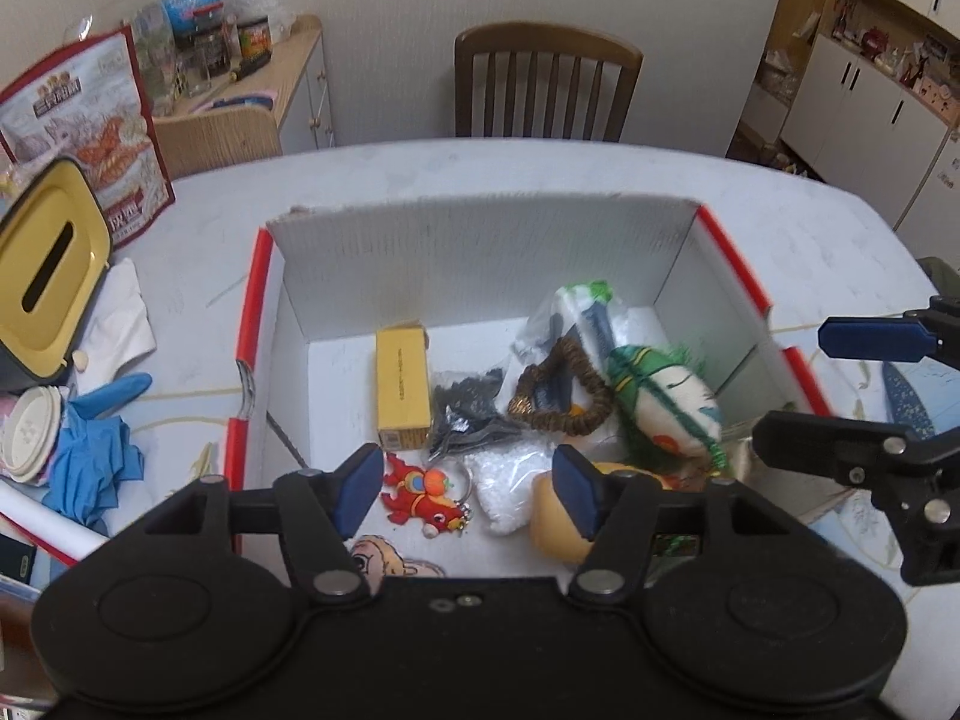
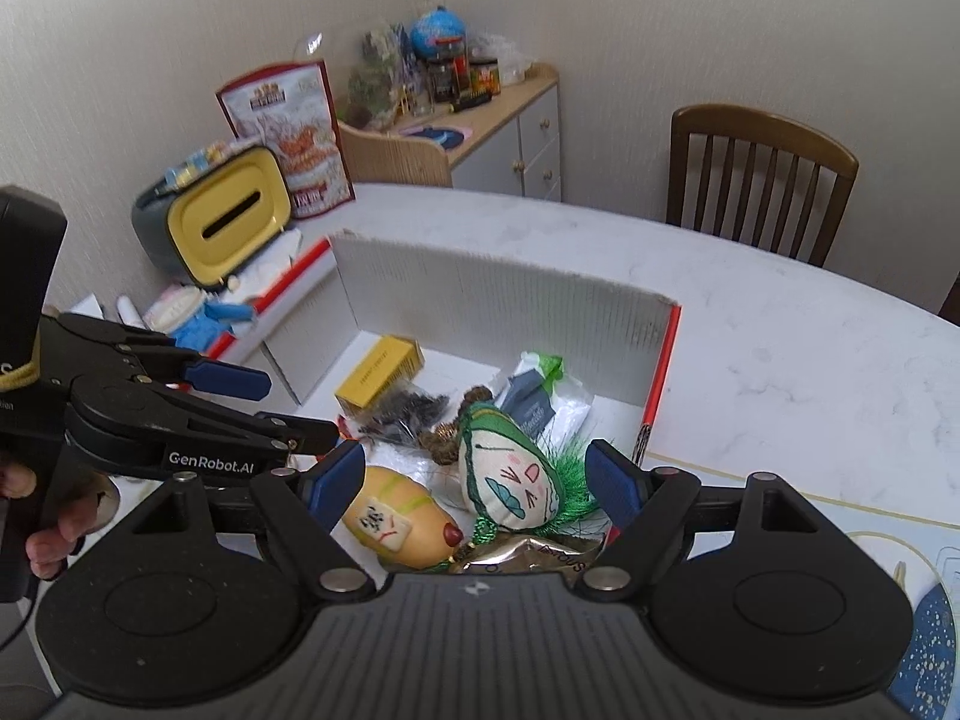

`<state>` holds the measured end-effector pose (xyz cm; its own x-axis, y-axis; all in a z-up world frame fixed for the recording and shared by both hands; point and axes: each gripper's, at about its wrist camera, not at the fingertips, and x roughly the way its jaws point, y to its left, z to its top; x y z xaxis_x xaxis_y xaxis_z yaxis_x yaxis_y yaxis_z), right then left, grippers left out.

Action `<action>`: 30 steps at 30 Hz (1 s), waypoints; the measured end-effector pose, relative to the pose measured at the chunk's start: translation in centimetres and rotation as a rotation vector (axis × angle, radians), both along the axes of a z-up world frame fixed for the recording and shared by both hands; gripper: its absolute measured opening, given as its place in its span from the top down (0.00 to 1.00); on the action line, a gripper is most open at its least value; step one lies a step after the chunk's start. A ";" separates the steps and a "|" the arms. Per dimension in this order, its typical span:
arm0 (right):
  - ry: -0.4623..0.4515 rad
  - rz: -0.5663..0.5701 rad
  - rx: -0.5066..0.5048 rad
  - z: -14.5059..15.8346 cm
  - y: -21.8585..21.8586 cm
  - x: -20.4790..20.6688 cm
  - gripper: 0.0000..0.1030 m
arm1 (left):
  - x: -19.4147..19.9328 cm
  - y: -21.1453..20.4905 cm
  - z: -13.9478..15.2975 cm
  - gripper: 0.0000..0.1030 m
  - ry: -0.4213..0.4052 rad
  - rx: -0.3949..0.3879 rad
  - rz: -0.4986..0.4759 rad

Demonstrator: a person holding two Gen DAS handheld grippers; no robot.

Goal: Organize objects

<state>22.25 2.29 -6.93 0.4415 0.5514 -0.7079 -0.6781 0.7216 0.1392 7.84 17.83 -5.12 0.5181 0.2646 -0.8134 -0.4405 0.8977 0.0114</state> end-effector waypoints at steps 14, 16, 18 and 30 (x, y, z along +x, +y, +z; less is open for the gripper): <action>-0.049 -0.016 0.113 3.6 -2.7 -2.8 0.19 | -2.2 -2.6 3.7 0.19 -0.108 0.042 -0.024; -0.056 -0.017 0.125 4.0 -3.1 -3.2 0.19 | -2.5 -2.9 4.0 0.17 -0.118 0.048 -0.023; -0.063 -0.021 0.133 4.3 -3.5 -3.5 0.17 | -2.8 -3.2 4.3 0.15 -0.129 0.053 -0.024; -0.107 -0.031 0.180 5.5 -5.7 -5.6 0.02 | -4.5 -4.9 5.5 0.01 -0.172 0.086 -0.015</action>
<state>16.64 -3.42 -1.48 0.5277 0.6494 -0.5475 -0.6735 0.7127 0.1962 3.38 12.89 0.42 0.6516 0.3203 -0.6876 -0.4293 0.9030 0.0138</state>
